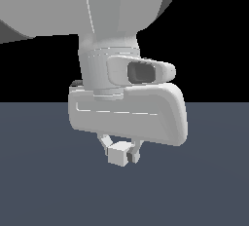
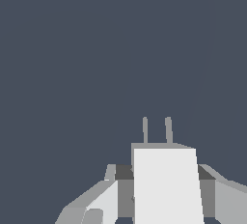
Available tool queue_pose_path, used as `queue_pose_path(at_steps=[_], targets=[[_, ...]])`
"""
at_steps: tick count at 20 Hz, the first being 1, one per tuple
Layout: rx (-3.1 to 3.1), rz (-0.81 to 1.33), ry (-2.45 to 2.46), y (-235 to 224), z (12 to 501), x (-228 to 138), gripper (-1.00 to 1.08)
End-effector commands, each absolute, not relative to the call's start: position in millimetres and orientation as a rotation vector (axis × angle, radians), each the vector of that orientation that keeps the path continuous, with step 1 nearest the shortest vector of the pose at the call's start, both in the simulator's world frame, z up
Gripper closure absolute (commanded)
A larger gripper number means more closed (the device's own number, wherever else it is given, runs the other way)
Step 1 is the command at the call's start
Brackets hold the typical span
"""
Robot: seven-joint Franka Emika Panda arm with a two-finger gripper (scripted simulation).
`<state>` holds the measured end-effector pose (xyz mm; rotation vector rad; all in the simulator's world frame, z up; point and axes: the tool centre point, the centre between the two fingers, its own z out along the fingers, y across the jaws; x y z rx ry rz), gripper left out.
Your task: Plug the charger into the wall socket.
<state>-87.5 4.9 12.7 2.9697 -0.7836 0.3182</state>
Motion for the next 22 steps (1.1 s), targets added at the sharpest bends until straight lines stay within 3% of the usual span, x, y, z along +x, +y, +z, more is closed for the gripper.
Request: queue_pose_path(at_steps=[1,22], targets=[[2.974,0.320,-0.769,3.6,14.7,-86.4,1.08],[3.094,0.339,-0.247,-24.4,73.3,-50.9,1.08]])
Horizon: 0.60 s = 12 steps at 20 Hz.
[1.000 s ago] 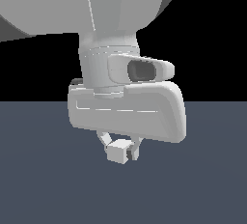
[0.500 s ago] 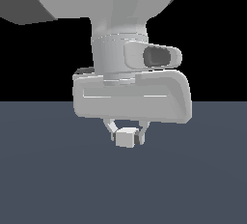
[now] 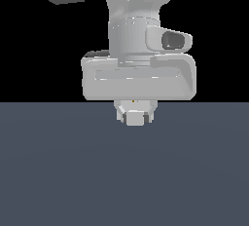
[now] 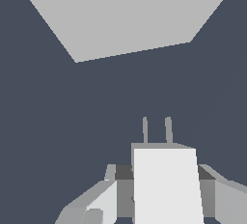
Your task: Plug the charger into the wall socket.
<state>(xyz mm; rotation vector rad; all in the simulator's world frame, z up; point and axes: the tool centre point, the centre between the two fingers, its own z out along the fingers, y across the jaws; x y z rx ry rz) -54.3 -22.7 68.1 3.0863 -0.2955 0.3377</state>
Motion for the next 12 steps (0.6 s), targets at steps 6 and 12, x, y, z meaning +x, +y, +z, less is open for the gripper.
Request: queue_pose_path(at_steps=[6,12], targets=[[3.113,0.339,-0.106,-28.6,88.1,-40.0,1.08],[3.122,0.337,-0.019,-30.3,97.0,-33.0,1.08]])
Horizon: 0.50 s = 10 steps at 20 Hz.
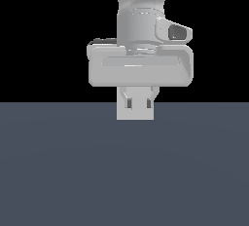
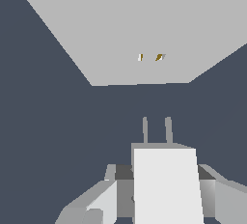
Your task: Plug the charger into the wall socket.
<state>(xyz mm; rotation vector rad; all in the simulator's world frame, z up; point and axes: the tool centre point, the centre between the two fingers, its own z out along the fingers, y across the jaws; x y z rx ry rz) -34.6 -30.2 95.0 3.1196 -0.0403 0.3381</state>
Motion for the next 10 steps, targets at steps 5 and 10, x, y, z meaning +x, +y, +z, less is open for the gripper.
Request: queue_pose_path(at_steps=[5,10], targets=[[3.125,0.336,0.013,-30.7,100.1,-30.4,1.08],[3.125,0.336,0.015,-30.4,100.2,-30.2,1.08]])
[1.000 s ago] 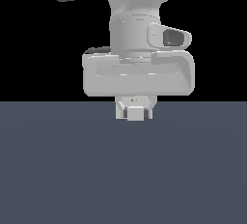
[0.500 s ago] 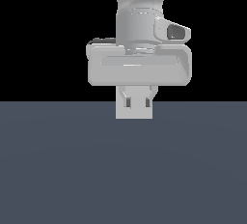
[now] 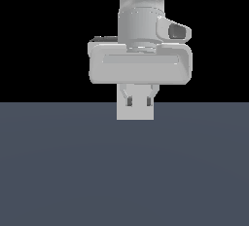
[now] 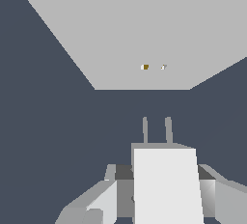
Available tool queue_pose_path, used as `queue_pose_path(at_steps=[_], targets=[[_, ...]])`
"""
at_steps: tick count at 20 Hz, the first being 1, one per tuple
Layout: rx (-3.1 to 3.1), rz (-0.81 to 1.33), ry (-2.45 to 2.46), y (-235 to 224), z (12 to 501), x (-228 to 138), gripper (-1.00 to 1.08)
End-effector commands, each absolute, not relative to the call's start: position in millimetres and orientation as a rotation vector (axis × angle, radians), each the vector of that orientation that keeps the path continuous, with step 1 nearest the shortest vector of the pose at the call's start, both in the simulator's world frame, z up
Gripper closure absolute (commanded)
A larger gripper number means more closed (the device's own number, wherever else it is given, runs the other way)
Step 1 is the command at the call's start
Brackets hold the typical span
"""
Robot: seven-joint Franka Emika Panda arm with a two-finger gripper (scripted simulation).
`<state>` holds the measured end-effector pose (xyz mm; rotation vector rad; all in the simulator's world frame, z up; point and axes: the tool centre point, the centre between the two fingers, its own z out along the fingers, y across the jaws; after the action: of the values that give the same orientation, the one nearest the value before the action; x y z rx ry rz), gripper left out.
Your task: Plug the charger into the wall socket.
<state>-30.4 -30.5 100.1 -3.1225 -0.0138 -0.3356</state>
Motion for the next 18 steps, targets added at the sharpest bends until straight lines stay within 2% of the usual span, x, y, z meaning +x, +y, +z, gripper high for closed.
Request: queue_pose_path(at_steps=[1,8,18], targets=[[-3.122,-0.336,-0.015,-30.4,100.2,-30.2,1.08],[-3.123,-0.335,-0.014,-30.4,99.9,-23.7,1.08],[-3.123,-0.335,-0.014,-30.2,99.9,9.9,1.08]])
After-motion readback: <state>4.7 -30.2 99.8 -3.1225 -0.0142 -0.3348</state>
